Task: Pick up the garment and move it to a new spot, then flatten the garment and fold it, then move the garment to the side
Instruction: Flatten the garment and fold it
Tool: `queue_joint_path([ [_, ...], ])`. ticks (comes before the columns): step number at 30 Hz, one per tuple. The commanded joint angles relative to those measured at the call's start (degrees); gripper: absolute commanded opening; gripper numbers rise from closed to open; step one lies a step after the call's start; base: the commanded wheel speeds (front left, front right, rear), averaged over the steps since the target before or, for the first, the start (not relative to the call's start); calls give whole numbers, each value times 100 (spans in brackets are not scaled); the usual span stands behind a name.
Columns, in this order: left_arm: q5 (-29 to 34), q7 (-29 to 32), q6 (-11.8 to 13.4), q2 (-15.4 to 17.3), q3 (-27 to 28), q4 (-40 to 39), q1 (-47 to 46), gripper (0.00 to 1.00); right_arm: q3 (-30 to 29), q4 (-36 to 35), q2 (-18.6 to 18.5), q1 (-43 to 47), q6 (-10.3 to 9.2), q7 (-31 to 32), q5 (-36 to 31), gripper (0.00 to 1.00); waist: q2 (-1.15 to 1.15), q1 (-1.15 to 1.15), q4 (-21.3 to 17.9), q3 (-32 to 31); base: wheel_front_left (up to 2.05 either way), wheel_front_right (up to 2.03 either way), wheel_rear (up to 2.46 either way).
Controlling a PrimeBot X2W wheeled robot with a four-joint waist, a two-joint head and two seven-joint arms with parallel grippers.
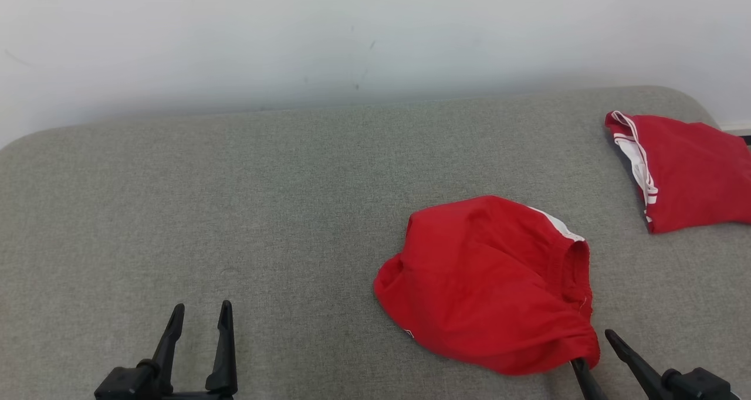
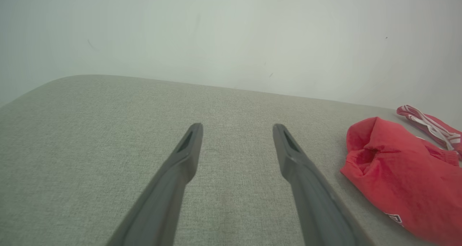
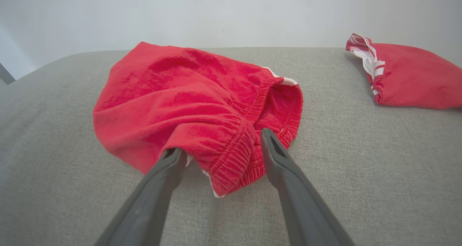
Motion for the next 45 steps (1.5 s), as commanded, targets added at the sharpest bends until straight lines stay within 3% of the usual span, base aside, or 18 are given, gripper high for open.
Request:
queue_joint_path([
  [1, 38, -2, 9, 3, 13, -25, 61, 100, 2, 17, -7, 40, -17, -5, -47, 100, 0, 0, -2, -1, 0, 0, 0],
  [13, -15, -2, 46, 3, -25, -15, 63, 100, -99, 180, 75, 493, -17, -15, 14, 100, 0, 0, 10, 12, 0, 0, 0],
  [22, 1, -2, 42, 3, 38, -58, 104, 100, -324, -235, 86, 853, -17, -26, -44, 100, 0, 0, -52, 9, 0, 0, 0],
  [32, -8, -2, 57, 3, 2, -58, 112, 100, -649, -615, 337, 517, -17, -29, -353, 100, 0, 0, -77, -52, 0, 0, 0],
  [45, 118, -2, 91, 3, 226, -167, 192, 100, -1065, -458, 817, -50, -17, -29, -674, 100, 0, 0, 22, -206, 0, 0, 0],
])
